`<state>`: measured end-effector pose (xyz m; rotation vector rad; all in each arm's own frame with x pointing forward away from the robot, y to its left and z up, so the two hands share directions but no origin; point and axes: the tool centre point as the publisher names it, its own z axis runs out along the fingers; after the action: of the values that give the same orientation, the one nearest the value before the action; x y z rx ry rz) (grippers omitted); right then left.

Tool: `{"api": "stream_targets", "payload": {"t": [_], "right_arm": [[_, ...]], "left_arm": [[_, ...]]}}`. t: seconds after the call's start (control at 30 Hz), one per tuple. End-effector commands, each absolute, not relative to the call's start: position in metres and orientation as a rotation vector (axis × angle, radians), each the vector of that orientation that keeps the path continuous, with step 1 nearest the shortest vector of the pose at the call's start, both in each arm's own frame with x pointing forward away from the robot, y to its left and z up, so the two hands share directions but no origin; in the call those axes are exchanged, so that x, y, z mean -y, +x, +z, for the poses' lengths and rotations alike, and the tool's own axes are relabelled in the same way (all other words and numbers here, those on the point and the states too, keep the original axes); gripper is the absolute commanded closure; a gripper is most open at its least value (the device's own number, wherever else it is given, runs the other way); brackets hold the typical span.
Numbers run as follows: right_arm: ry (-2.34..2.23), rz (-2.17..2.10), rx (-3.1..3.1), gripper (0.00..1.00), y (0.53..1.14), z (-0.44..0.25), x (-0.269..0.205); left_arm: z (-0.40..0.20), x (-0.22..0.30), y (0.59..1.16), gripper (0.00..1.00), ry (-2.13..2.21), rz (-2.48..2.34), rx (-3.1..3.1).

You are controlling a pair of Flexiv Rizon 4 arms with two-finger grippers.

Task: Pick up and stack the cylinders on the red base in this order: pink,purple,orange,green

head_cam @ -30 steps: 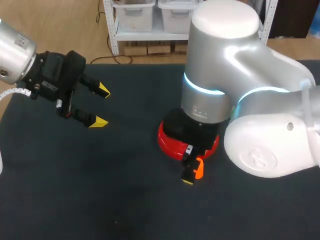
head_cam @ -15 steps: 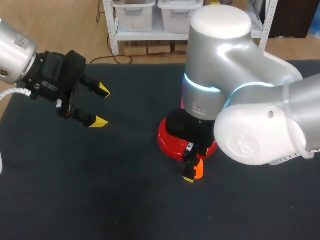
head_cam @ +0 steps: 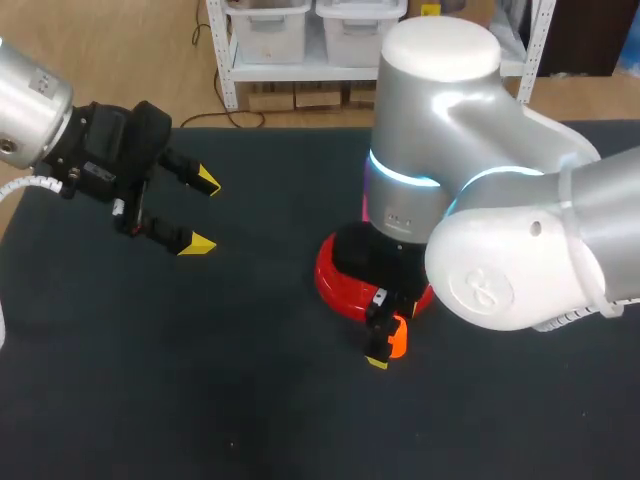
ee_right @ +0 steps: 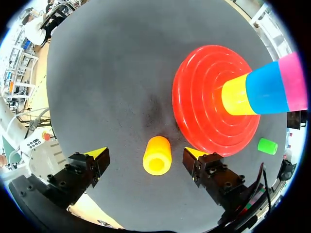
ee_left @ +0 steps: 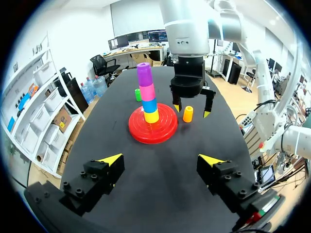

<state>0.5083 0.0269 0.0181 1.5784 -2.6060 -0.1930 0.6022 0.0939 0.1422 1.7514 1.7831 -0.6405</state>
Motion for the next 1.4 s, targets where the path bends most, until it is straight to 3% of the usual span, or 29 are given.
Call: {"api": "stream_targets", "payload": {"t": [0.03,0.57,0.6,0.63,0.67,0.7,1.4], "right_arm": [[1.578,-0.201,2.614,0.0,0.5063,0.0158,-0.025],[1.552,-0.205,2.628,0.0,0.5053,0.0145,-0.0244],[1.549,-0.205,2.629,0.16,0.5056,0.0139,-0.0243],[1.548,-0.206,2.628,0.53,0.5057,0.0136,-0.0243],[1.547,-0.206,2.628,0.67,0.5057,0.0135,-0.0244],[1.545,-0.206,2.628,1.0,0.5057,0.0133,-0.0244],[1.535,-0.219,2.616,1.0,0.5055,0.0106,-0.0242]], "left_arm": [[0.1415,-0.0938,0.6023,0.0,1.751,-0.639,-1.783],[0.1415,-0.0938,0.6023,0.0,1.751,-0.639,-1.783],[0.1415,-0.0938,0.6023,0.0,1.751,-0.639,-1.783],[0.1415,-0.0938,0.6023,0.0,1.751,-0.639,-1.783],[0.1415,-0.0938,0.6023,0.0,1.751,-0.639,-1.783],[0.1415,-0.0938,0.6023,0.0,1.751,-0.639,-1.783],[0.1415,-0.0938,0.6023,0.0,1.751,-0.639,-1.783]]}}
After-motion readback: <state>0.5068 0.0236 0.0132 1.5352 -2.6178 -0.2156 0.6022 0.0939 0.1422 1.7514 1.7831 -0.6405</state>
